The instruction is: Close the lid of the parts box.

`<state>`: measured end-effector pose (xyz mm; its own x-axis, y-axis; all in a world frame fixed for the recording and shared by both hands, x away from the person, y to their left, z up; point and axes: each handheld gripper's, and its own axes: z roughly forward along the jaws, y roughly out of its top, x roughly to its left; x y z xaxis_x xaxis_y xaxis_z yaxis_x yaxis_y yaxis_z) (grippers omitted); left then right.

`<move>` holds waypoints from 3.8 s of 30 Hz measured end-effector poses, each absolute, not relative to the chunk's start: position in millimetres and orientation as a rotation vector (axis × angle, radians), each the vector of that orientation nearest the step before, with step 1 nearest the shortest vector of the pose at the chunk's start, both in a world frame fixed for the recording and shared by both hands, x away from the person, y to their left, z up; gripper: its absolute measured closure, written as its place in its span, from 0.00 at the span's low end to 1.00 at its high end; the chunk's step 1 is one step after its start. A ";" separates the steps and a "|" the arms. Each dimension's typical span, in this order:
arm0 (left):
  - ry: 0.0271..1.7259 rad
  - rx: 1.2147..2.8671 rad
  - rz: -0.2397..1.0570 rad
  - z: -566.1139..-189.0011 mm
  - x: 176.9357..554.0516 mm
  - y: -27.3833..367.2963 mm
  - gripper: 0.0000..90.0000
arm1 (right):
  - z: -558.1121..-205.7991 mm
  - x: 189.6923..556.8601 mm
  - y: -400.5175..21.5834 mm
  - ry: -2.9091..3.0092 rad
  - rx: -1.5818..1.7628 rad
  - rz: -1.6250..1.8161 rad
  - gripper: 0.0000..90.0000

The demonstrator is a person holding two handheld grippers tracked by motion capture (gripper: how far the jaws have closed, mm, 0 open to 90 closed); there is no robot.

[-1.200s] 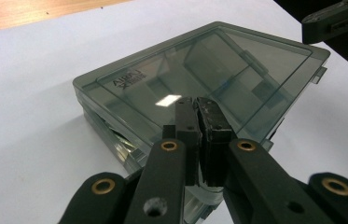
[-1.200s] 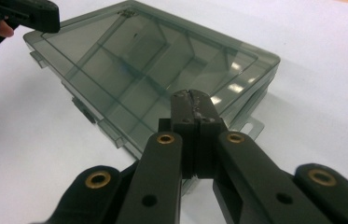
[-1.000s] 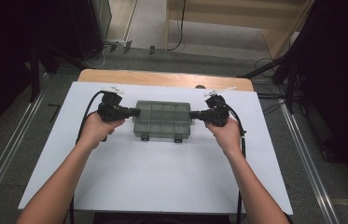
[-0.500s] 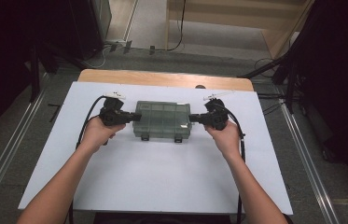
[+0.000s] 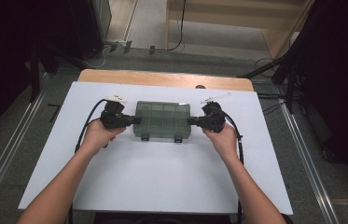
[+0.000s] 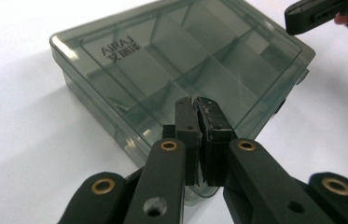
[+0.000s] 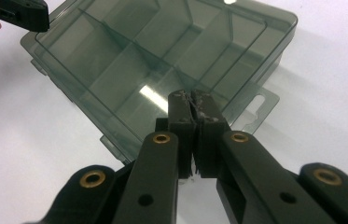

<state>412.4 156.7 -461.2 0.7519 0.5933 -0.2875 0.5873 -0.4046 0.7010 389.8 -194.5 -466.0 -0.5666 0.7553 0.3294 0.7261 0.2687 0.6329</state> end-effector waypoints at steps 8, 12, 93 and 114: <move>0.877 2.112 0.001 -465.2 412.6 156.3 0.98 | -472.3 390.1 -194.9 2.472 1.451 1.215 1.00; 0.885 2.097 -0.011 -465.7 411.6 157.4 0.95 | -471.6 389.2 -194.3 2.476 1.451 1.220 0.96; 0.798 2.156 0.100 -477.3 285.7 214.4 0.36 | -480.0 254.0 -226.7 2.512 1.199 1.299 0.30; 0.805 2.151 0.109 -478.8 286.8 220.7 0.36 | -484.7 257.1 -234.5 2.507 1.189 1.272 0.30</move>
<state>286.8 220.7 -478.8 0.7923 0.5807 -0.1874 0.5101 -0.4617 0.7257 257.1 -234.5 -484.7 -0.6928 0.6761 0.2506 0.6016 0.3504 0.7178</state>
